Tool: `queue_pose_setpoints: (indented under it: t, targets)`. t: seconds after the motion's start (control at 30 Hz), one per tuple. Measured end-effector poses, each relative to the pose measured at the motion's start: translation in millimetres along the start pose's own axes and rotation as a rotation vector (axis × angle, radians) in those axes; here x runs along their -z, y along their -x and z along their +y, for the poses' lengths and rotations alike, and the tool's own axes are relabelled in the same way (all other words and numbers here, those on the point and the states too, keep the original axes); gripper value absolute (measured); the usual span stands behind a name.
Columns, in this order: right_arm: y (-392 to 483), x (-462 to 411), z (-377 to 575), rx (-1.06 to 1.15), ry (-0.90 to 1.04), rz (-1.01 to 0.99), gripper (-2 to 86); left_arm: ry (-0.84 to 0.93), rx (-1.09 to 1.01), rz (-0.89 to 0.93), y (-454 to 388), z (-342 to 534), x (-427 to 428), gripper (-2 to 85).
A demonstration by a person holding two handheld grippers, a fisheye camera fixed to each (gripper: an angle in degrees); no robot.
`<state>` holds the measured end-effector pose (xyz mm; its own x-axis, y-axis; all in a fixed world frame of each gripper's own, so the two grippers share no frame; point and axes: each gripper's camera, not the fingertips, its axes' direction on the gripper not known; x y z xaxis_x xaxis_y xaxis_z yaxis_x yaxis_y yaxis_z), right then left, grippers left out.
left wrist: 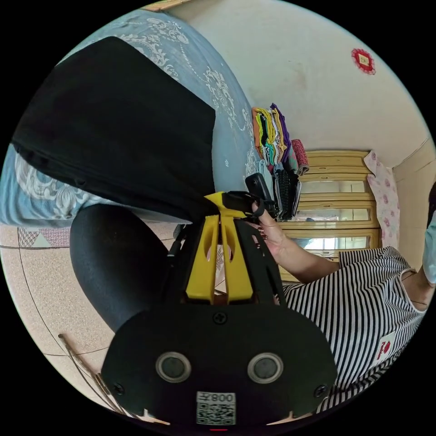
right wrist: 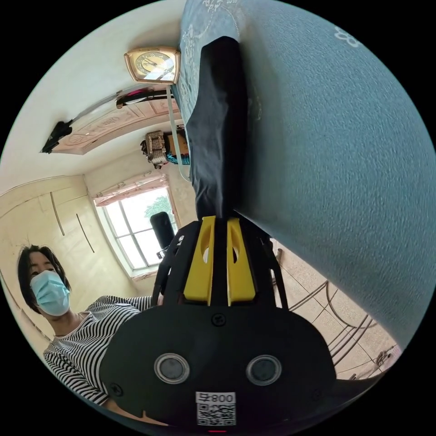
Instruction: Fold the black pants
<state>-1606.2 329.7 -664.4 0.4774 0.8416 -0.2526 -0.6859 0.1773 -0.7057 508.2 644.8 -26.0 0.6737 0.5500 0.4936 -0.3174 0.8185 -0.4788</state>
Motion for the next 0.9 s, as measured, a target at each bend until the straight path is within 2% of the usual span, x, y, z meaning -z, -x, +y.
queue_pose_setpoints:
  t: [0.17,0.33,0.53,0.77,0.9]
  targets:
    - [-6.4,7.8,2.1,0.046,-0.027,-0.065,2.4,-0.196,0.114,0.063,22.5,26.5,40.8,5.6]
    - [-5.3,7.6,-2.9,0.113,-0.018,-0.084,2.0,-0.489,0.299,0.287,66.0,55.2,69.7,9.8]
    - [-15.4,5.8,-6.4,0.154,-0.010,-0.090,1.8,-0.682,0.395,0.430,84.9,59.5,76.3,12.3]
    - [-49.1,6.6,-0.8,0.172,-0.007,-0.097,1.7,-0.757,0.459,0.443,80.3,46.5,86.6,12.8]
    - [-79.5,10.7,8.1,0.161,-0.012,-0.105,1.6,-0.712,0.457,0.406,63.4,27.2,92.4,11.6]
